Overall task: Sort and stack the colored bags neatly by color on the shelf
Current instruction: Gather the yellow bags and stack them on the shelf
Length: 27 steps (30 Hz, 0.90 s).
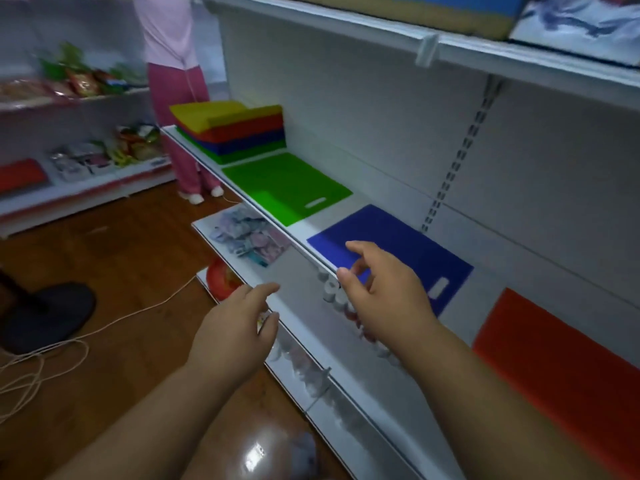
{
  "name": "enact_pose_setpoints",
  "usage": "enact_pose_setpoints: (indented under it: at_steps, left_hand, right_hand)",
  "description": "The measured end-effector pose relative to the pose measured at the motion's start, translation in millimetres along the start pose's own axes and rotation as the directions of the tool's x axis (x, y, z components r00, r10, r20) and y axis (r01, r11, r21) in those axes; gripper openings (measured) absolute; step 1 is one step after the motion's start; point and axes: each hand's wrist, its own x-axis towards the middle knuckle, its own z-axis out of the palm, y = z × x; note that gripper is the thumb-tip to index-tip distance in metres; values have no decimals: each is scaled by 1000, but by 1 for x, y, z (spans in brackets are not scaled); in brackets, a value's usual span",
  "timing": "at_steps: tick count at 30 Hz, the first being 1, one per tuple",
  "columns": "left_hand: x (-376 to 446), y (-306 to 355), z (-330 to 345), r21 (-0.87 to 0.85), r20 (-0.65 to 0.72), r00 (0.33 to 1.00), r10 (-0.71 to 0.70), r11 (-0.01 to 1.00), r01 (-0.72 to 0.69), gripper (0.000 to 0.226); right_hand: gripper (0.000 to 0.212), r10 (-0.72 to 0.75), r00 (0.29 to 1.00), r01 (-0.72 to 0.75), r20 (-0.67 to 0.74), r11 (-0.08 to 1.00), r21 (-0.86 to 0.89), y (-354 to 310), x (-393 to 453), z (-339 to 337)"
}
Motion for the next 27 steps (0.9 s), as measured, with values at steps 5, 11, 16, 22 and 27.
enact_pose_setpoints:
  at_steps: [5,11,16,22,27]
  left_hand:
    - [64,-60,-20,21,-62,991,-118,993,119,55]
    - [127,-149,-61,45,-126,958,-259,963,266,55]
    - [172,-227,-79,-7,-151,946,-288,957,290,58]
    - [249,-320,-115,-40,-101,971,-218,976,215,61]
    - [322,-353,-119,-142,-15,984,-180,974,176,61]
  right_hand:
    - [40,-80,997,78,25,995,54,-29,100,61]
    - [42,-160,979,142,126,979,144,-93,213,128]
    - [44,-125,980,97,157,980,176,-134,286,195]
    - [46,-2,993,-17,114,986,165,-179,355,251]
    - [44,106,993,-111,47,987,114,-176,409,259]
